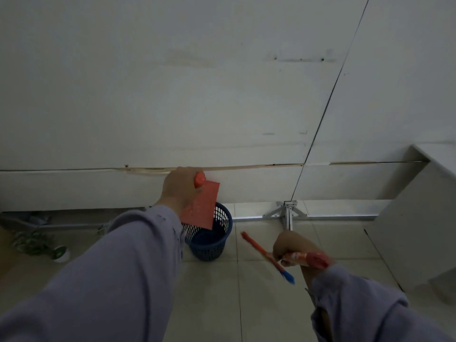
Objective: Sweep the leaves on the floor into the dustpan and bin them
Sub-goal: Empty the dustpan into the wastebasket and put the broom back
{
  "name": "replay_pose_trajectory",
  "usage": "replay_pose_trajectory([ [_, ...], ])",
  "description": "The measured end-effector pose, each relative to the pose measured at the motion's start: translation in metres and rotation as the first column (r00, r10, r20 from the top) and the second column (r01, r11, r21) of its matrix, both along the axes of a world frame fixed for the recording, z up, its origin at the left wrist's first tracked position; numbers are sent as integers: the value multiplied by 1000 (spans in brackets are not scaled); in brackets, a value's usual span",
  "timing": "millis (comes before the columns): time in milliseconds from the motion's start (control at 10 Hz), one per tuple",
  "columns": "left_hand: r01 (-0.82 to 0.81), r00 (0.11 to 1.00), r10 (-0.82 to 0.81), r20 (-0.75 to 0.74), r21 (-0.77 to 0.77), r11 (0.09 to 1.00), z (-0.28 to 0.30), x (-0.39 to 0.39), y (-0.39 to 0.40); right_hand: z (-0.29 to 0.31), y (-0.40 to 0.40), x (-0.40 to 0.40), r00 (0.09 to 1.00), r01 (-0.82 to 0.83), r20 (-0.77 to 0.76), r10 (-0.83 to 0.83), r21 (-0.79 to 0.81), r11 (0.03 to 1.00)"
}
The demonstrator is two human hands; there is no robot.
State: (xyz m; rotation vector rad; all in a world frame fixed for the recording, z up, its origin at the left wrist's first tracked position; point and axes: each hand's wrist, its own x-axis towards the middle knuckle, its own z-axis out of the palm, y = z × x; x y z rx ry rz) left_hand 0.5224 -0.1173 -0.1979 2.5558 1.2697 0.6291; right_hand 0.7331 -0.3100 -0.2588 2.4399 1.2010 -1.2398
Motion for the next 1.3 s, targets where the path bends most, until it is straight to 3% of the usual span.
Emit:
replay_pose_trajectory([
  [100, 128, 982, -111, -151, 107, 986, -29, 18, -5, -17, -3, 19, 981, 160, -123, -151, 71, 984],
  [300, 327, 873, -243, -422, 138, 935, -79, 40, -19, -40, 3, 39, 982, -140, 109, 155, -133, 981],
  [400, 350, 821, -268, -504, 74, 934, -94, 44, -17, -54, 6, 50, 990, -97, 84, 114, -183, 978],
  [500, 378, 797, -304, -522, 39, 925, -100, 43, -17, -64, 11, 53, 970, -166, 146, 196, -195, 967],
  [700, 462, 799, -355, -486, 117, 879, -102, 41, -23, -64, 17, 48, 961, -121, 211, 180, -266, 956],
  [900, 479, 786, -352, -508, 140, 867, -99, 41, -25, -67, 23, 41, 986, -59, 141, 93, -230, 971],
  [1100, 453, 706, -318, -632, 59, 889, -79, 55, -19, -59, 25, 31, 993, 24, 115, -14, -92, 995],
  [1200, 439, 764, -303, -570, 114, 891, -58, 61, -17, -49, 23, 39, 924, 352, -200, -327, 103, 930],
  [1300, 391, 828, -277, -487, 148, 908, -21, 70, -15, -28, 13, 41, 687, 673, -483, -543, 141, 726],
])
